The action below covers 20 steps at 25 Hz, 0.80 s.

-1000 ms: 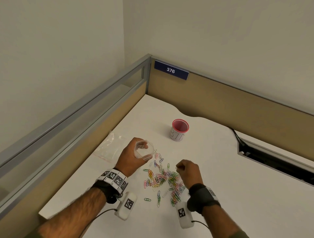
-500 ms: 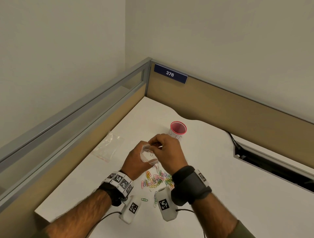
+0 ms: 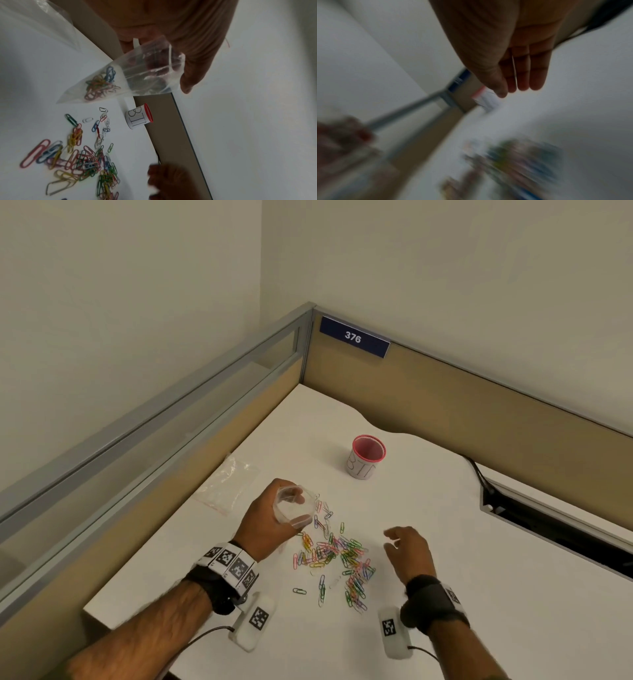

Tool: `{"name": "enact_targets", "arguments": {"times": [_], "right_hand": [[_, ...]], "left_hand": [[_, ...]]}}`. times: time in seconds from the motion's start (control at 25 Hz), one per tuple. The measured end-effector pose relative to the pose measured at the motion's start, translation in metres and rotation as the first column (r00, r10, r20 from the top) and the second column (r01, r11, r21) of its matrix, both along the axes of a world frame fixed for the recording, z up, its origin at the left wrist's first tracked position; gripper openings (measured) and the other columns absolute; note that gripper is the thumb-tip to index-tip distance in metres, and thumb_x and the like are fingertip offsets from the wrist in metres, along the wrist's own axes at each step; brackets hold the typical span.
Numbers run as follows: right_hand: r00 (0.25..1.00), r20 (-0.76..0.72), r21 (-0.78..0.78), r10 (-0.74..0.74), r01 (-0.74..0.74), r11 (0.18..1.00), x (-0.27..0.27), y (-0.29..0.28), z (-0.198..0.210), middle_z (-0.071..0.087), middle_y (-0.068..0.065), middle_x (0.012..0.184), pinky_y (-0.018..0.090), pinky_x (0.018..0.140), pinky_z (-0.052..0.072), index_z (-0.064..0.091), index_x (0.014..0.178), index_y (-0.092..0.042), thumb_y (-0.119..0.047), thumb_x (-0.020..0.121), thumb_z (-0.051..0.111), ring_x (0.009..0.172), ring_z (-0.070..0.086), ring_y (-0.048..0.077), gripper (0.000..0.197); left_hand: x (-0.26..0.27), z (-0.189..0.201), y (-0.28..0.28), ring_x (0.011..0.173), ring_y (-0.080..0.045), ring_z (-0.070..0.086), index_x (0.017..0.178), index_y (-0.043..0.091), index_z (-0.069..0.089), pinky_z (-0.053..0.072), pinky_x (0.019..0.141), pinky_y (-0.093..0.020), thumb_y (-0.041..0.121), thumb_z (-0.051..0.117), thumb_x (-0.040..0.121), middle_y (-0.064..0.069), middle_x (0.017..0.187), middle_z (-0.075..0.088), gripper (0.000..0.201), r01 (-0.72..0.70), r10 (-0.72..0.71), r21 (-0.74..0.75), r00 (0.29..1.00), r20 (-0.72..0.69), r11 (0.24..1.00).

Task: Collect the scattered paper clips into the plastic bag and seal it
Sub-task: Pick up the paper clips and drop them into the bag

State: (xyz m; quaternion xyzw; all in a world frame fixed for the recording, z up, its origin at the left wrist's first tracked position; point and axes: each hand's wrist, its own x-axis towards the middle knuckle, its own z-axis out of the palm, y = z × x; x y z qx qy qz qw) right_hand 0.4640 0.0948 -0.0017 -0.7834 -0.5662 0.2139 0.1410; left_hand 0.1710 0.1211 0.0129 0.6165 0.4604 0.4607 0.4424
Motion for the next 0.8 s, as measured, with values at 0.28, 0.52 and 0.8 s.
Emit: {"name": "enact_targets", "arguments": {"times": [0.28, 0.52, 0.8], "right_hand": [[0.976, 0.131, -0.166, 0.176, -0.154, 0.974, -0.039, -0.031, -0.051, 0.053, 0.010, 0.114, 0.030, 0.089, 0.045, 0.064, 0.108, -0.013, -0.010, 0.091, 0.048, 0.109, 0.052, 0.028, 0.023], [0.998, -0.006, -0.238, 0.069, -0.068, 0.969, -0.019, -0.074, -0.035, 0.048, 0.003, 0.120, 0.027, 0.094, 0.041, 0.054, 0.126, -0.017, -0.044, 0.073, 0.077, 0.114, 0.048, 0.021, 0.064], [0.999, 0.014, -0.171, 0.034, -0.031, 0.985, -0.057, -0.046, -0.042, 0.055, 0.005, 0.104, 0.030, 0.084, 0.052, 0.065, 0.102, -0.012, -0.029, 0.088, 0.062, 0.087, 0.058, 0.021, 0.022]], "left_hand": [[-0.011, -0.005, 0.002, 0.105, -0.020, 0.064, 0.112, 0.017, 0.058, 0.050, 0.102, -0.046, 0.020, 0.085, 0.071, 0.000, 0.103, 0.069, 0.049, -0.016, 0.017, -0.020, 0.999, 0.044, 1.000], [-0.010, 0.001, 0.004, 0.108, -0.020, 0.064, 0.111, 0.017, 0.058, 0.050, 0.102, -0.045, 0.034, 0.083, 0.069, -0.001, 0.107, 0.068, 0.051, -0.023, 0.022, 0.013, 0.997, 0.070, 1.000], [-0.015, -0.006, 0.003, 0.108, -0.019, 0.063, 0.110, 0.017, 0.058, 0.050, 0.102, -0.040, 0.037, 0.081, 0.068, 0.001, 0.107, 0.067, 0.052, -0.017, 0.015, 0.017, 0.997, 0.077, 1.000]]}}
